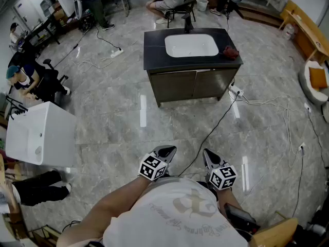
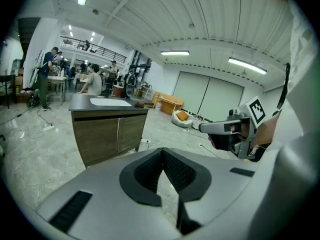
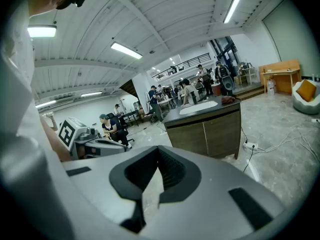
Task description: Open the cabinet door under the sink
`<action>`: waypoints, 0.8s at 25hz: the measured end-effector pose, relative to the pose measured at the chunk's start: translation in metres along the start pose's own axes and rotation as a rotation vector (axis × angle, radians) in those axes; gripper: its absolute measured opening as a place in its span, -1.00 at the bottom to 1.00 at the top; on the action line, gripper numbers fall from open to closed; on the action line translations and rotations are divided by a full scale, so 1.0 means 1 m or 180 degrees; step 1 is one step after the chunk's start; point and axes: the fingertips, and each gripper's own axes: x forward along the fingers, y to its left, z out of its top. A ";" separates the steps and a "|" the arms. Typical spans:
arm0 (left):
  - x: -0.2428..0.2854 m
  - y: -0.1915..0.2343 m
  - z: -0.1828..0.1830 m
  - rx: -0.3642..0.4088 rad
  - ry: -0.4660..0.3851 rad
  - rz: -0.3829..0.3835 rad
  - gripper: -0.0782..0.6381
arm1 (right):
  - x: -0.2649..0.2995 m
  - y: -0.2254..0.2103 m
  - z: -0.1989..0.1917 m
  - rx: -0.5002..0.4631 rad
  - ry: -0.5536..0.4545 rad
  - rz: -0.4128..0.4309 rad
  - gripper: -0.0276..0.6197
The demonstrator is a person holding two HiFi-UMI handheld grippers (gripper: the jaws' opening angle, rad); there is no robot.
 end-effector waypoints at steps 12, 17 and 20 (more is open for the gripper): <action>-0.013 0.021 -0.003 0.0026 0.0015 -0.0113 -0.76 | 0.013 0.012 -0.002 0.0173 -0.0035 -0.0198 -0.87; -0.022 0.043 0.000 0.0073 -0.0015 -0.0173 -0.76 | 0.030 0.022 0.000 0.0159 -0.0067 -0.0291 -0.87; -0.030 0.059 0.000 0.0078 -0.0012 -0.0203 -0.76 | 0.040 0.028 0.000 0.0182 -0.0063 -0.0387 -0.87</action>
